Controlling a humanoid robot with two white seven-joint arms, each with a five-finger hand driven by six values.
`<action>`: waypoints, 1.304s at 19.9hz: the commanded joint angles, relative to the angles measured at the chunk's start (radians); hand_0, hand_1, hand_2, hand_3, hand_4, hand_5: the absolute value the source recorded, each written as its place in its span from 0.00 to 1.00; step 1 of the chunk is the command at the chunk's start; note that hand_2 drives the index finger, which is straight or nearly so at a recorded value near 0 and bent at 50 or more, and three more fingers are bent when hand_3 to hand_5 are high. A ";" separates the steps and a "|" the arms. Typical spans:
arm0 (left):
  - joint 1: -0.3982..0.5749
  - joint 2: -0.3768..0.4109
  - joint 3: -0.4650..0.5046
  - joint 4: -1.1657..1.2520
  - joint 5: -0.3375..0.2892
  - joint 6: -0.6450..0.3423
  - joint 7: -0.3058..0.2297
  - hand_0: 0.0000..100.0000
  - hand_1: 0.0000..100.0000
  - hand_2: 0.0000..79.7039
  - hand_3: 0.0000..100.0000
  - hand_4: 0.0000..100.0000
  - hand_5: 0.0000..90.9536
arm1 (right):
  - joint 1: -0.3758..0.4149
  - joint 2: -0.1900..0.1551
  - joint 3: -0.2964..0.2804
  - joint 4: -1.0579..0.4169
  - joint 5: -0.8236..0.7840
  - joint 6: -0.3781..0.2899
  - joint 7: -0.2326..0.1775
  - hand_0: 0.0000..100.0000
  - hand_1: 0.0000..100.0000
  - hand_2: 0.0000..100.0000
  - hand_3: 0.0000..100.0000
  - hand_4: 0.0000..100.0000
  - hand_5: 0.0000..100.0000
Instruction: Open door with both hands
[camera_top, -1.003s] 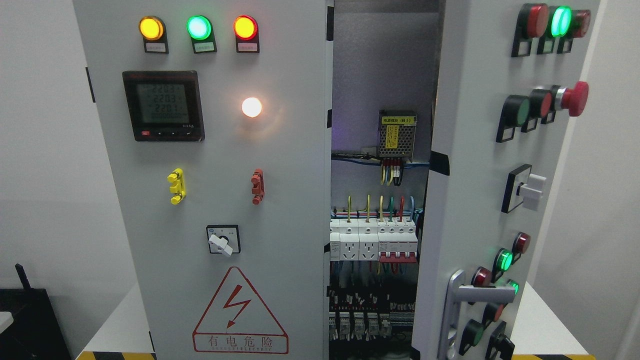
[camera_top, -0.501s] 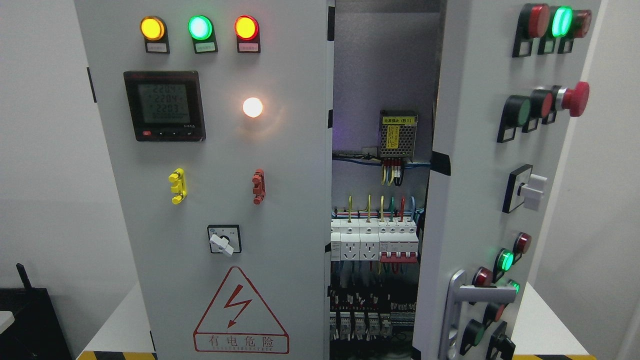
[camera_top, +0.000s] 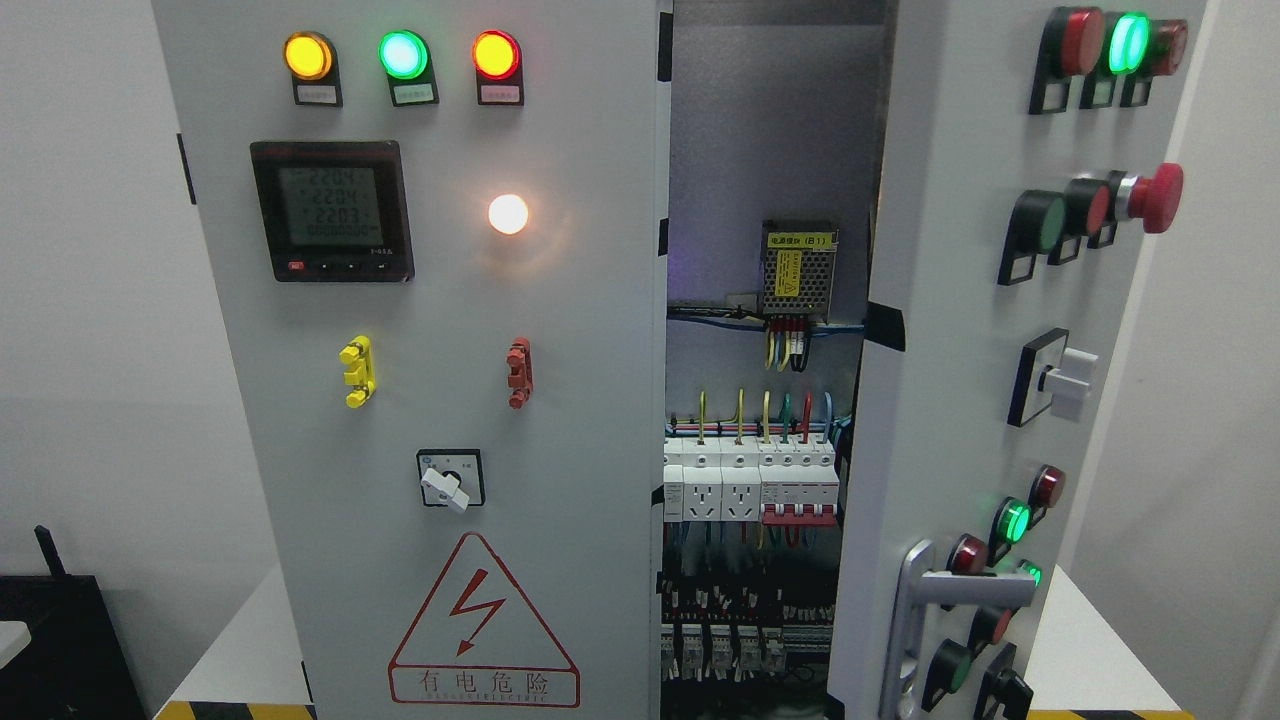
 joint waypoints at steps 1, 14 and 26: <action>-0.654 0.203 -0.673 -0.167 -0.012 0.076 0.014 0.12 0.39 0.00 0.00 0.00 0.00 | 0.000 0.000 0.000 0.000 -0.025 0.000 0.000 0.12 0.39 0.00 0.00 0.00 0.00; -1.551 -0.431 -1.302 0.034 -0.173 0.372 0.074 0.12 0.39 0.00 0.00 0.00 0.00 | 0.000 0.000 0.000 0.000 -0.025 0.000 0.000 0.12 0.39 0.00 0.00 0.00 0.00; -1.717 -0.841 -1.430 0.160 -0.139 0.374 0.215 0.12 0.39 0.00 0.00 0.00 0.00 | 0.000 0.000 0.000 0.000 -0.025 0.000 0.000 0.12 0.39 0.00 0.00 0.00 0.00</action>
